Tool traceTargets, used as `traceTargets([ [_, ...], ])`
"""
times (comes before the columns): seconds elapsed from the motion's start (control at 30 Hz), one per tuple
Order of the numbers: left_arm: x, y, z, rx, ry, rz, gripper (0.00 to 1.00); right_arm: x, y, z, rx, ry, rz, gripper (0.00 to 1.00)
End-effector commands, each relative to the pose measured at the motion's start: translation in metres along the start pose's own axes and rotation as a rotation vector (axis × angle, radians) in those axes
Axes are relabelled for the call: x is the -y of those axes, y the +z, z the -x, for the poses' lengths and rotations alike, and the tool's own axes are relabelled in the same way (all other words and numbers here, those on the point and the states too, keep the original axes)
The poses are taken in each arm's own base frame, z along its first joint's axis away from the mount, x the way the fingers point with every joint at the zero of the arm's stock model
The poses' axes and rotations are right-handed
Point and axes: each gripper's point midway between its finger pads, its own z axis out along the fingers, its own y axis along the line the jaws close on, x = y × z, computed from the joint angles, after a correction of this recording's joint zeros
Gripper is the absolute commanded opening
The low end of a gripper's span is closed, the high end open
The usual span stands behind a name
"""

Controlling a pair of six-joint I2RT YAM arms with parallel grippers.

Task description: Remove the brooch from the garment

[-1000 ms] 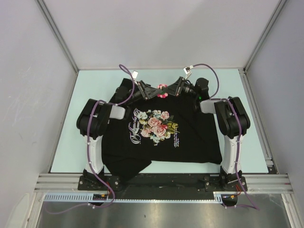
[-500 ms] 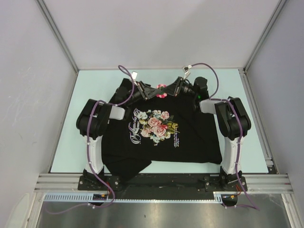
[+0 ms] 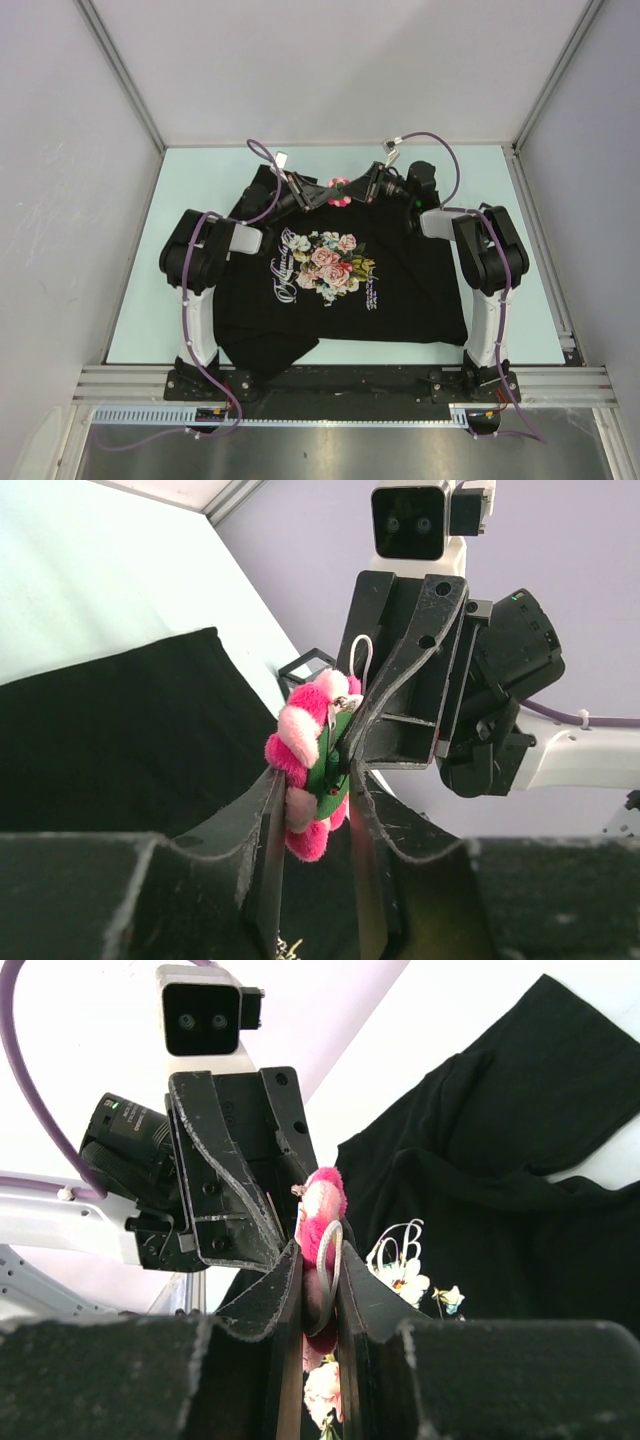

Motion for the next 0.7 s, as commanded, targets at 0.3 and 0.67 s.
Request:
traceTargets([
  [0.3,0.052,0.003,0.019,-0.005,0.006,-0.273,0.21,-0.046,-0.002,0.007,-0.04,-0.158,0.191,0.0],
  [0.67,0.054,0.006,0.012,-0.097,0.019,-0.284,0.2,-0.058,0.002,-0.004,-0.105,-0.197,0.254,0.0],
])
